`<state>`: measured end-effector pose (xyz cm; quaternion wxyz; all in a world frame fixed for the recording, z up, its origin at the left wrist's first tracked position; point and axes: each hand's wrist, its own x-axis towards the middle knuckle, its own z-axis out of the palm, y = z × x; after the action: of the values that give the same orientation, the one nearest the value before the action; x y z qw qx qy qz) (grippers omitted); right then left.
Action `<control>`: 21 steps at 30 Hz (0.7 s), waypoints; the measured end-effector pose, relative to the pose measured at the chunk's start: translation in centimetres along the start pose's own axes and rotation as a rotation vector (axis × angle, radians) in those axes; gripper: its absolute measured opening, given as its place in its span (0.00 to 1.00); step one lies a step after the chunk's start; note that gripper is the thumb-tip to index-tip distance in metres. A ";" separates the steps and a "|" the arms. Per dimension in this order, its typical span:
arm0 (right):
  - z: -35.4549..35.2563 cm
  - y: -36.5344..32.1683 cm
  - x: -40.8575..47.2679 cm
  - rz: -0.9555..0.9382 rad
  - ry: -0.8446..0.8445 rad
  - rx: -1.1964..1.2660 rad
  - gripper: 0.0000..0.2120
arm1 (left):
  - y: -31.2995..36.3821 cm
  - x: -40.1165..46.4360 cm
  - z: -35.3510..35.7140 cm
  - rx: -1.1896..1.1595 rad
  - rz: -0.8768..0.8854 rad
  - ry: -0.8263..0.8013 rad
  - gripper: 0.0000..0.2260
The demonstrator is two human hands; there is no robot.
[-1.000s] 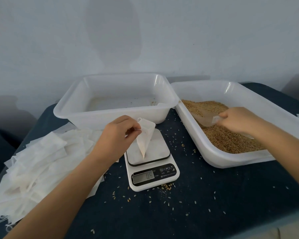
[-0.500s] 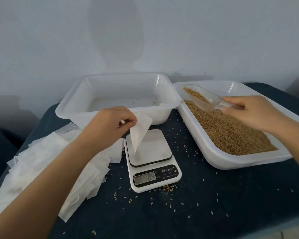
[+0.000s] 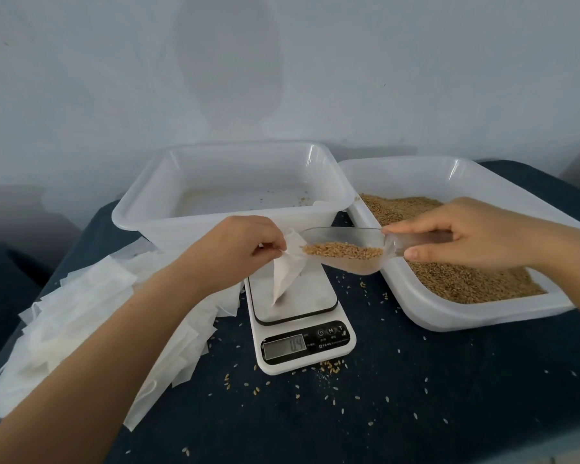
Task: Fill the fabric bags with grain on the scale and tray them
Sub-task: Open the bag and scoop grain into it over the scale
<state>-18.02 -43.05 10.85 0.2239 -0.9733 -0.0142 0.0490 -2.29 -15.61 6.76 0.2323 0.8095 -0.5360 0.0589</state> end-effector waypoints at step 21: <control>-4.5 -6.6 2.5 0.035 -0.202 -0.359 0.16 | 1.5 0.3 0.8 -0.019 0.025 -0.061 0.06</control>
<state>-15.12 -38.92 17.53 0.0432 -0.9878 -0.0280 0.1470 -3.61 -16.69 6.62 0.2228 0.8020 -0.5533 0.0316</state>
